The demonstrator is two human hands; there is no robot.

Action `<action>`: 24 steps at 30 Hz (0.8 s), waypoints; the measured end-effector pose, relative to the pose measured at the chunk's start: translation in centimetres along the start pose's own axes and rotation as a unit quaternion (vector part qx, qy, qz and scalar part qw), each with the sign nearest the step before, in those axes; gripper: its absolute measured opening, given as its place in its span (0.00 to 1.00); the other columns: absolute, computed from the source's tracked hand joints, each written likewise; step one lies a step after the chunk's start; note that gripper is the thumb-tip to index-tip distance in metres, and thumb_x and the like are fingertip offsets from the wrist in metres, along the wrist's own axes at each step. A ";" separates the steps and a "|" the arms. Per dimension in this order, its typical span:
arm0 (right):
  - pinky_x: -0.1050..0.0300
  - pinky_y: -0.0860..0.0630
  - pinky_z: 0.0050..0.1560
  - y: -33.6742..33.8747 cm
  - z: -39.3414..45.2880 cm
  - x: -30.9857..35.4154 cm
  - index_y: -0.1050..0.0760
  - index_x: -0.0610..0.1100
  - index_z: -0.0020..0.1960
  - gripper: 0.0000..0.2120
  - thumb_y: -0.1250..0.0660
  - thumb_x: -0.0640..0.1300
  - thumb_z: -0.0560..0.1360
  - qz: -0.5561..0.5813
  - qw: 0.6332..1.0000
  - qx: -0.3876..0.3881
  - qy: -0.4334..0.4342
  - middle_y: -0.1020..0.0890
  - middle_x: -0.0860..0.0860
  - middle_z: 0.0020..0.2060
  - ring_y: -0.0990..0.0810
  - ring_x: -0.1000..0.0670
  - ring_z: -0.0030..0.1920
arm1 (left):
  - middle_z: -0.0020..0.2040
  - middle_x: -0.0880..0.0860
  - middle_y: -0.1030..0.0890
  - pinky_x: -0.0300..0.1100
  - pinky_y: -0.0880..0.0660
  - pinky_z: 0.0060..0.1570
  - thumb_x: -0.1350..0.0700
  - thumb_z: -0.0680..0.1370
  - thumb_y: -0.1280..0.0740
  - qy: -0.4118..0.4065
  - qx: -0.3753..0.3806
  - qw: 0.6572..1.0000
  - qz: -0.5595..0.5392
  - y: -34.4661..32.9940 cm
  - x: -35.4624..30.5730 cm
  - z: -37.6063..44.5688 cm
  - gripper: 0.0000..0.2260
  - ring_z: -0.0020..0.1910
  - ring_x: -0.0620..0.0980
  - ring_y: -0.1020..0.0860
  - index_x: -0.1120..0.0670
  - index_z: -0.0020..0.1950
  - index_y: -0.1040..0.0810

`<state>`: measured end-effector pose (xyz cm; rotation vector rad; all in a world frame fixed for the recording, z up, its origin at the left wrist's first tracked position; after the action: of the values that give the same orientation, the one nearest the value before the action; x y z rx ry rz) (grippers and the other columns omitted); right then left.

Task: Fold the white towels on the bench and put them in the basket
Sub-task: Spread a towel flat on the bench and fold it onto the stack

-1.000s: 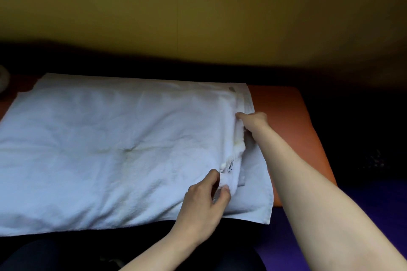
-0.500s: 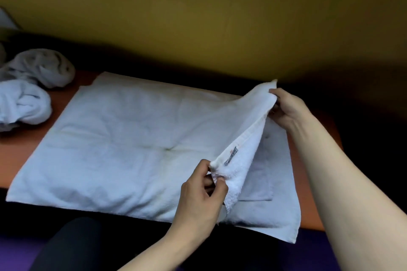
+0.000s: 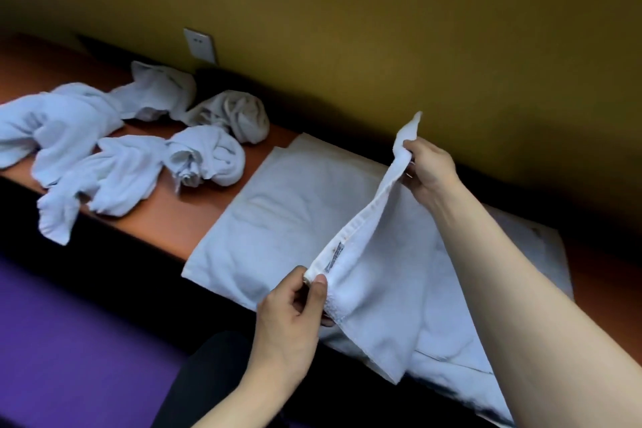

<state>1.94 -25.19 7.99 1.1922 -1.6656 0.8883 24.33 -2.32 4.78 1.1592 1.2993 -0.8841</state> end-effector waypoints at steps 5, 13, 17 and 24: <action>0.58 0.25 0.34 -10.3 -0.4 -2.4 0.18 0.45 0.49 0.08 0.36 0.38 0.79 -0.048 0.998 0.042 0.018 0.21 0.46 0.37 0.24 0.49 0.35 | 0.25 0.50 0.27 0.56 0.20 0.38 0.53 0.80 0.33 0.043 -0.080 0.995 0.029 8.3 3.6 2.2 0.15 0.28 0.53 0.16 0.60 0.38 0.27; 0.56 0.24 0.35 -20.7 0.5 -8.0 0.22 0.51 0.52 0.08 0.35 0.40 0.80 -0.096 0.994 0.048 0.010 0.18 0.44 0.41 0.22 0.48 0.35 | 0.30 0.57 0.19 0.44 0.26 0.41 0.56 0.81 0.36 0.109 -0.132 0.981 0.092 16.7 8.9 5.7 0.13 0.28 0.48 0.16 0.61 0.39 0.23; 0.55 0.25 0.36 -22.8 1.3 -10.2 0.18 0.46 0.55 0.08 0.35 0.40 0.80 -0.109 0.993 0.051 0.008 0.20 0.44 0.37 0.23 0.47 0.33 | 0.30 0.53 0.17 0.46 0.23 0.47 0.55 0.81 0.36 0.152 -0.138 0.970 0.129 18.3 12.2 7.1 0.13 0.29 0.47 0.16 0.60 0.40 0.22; 0.57 0.20 0.40 -17.5 -2.1 -14.7 0.25 0.49 0.67 0.16 0.35 0.40 0.80 -0.115 0.991 0.060 0.020 0.15 0.46 0.47 0.16 0.48 0.43 | 0.32 0.54 0.18 0.52 0.19 0.46 0.46 0.82 0.36 0.192 -0.110 0.960 0.174 19.0 18.1 8.5 0.19 0.29 0.45 0.17 0.58 0.38 0.25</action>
<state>21.42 -23.45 -3.91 1.4074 -1.4247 0.8714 46.72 -3.82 -11.24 1.3687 1.4016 -0.2541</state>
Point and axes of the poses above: each hand's wrist, its own z-axis towards the middle knuckle, its own y-axis out of the back of the hand, x = y × z, the point moved 9 cm from there along z, towards the middle knuckle
